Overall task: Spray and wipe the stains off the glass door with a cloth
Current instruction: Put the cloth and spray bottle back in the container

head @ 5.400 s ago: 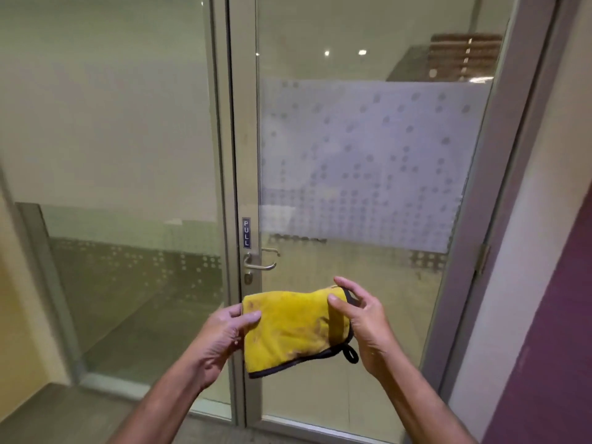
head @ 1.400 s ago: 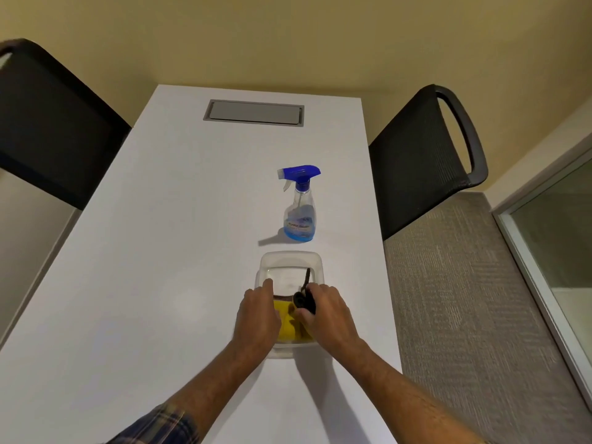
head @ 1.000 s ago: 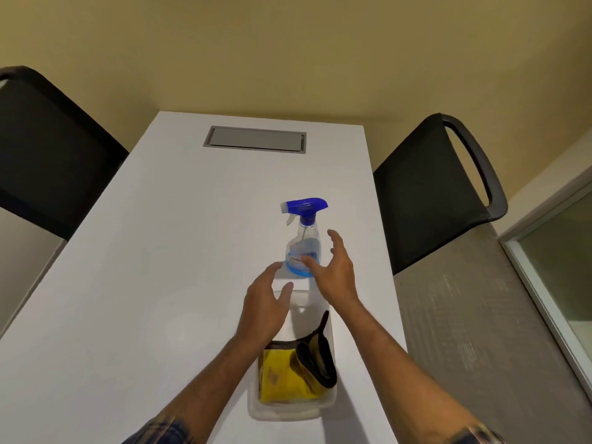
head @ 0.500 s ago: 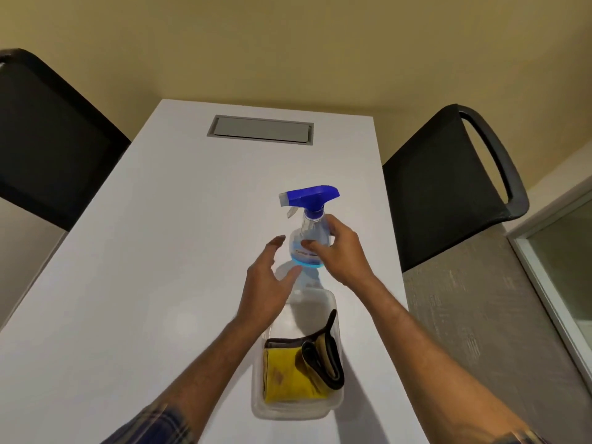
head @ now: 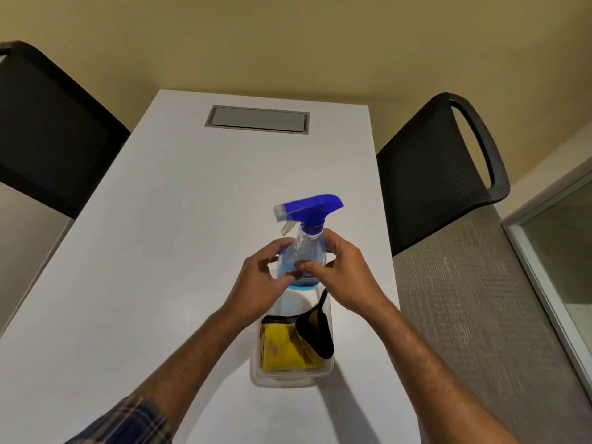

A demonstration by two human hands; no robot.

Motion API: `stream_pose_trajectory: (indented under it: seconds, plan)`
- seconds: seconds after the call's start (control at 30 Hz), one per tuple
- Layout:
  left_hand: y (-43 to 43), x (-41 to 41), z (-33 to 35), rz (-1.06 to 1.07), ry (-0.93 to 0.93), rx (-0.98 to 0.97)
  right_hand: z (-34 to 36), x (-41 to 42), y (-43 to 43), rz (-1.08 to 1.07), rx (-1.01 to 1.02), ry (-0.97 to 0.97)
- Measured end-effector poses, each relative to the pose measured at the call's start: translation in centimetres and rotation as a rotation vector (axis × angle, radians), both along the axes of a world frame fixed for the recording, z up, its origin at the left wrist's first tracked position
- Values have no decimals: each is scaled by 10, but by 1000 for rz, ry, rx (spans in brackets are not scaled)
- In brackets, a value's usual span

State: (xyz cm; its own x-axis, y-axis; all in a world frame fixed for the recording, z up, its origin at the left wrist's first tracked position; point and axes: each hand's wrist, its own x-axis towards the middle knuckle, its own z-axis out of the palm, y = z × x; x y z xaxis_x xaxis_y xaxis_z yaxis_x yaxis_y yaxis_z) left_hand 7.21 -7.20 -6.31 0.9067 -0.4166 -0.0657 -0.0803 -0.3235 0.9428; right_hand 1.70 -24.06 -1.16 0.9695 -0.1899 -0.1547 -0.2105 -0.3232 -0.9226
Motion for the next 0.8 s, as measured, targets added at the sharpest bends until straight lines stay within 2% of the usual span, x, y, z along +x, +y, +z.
stream_pose_trajectory:
  seconds: [0.4, 0.6, 0.8]
  plan:
    - [4, -29, -68, 48, 89, 116, -74, -20, 18, -11, -12, 128]
    - [4, -34, -71, 98, 91, 102, -91, -20, 22, -26, -41, 126]
    - [1, -40, -71, 161, 58, 209, -96, -24, 19, -23, -81, 97]
